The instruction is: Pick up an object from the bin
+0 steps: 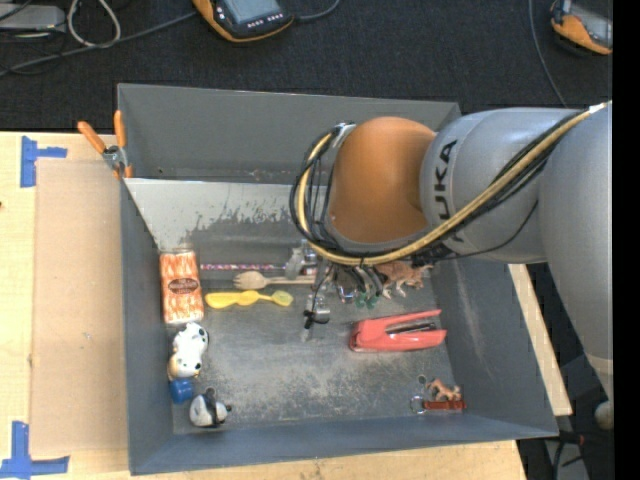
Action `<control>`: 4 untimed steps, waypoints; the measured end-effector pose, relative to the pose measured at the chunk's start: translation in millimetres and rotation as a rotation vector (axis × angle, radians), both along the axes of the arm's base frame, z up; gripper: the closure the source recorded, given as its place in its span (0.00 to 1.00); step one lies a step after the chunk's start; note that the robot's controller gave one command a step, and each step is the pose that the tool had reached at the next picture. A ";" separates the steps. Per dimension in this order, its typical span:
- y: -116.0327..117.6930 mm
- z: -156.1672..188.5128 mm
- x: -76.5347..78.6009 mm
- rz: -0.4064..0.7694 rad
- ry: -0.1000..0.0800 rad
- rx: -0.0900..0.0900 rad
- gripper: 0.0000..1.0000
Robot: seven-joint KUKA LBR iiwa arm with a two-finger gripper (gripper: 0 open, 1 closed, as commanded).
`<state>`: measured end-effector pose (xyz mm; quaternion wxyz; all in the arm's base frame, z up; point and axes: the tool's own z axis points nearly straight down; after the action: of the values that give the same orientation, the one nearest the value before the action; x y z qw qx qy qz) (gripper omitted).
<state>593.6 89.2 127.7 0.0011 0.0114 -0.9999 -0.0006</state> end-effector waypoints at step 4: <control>-163.7 -32.9 -22.7 -0.049 0.002 -0.001 0.00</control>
Offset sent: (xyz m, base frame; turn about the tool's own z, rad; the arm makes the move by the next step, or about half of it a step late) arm -0.0121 -0.1341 -0.0160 0.0114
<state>570.9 -74.5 94.8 0.0021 -0.0132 -0.9999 0.0000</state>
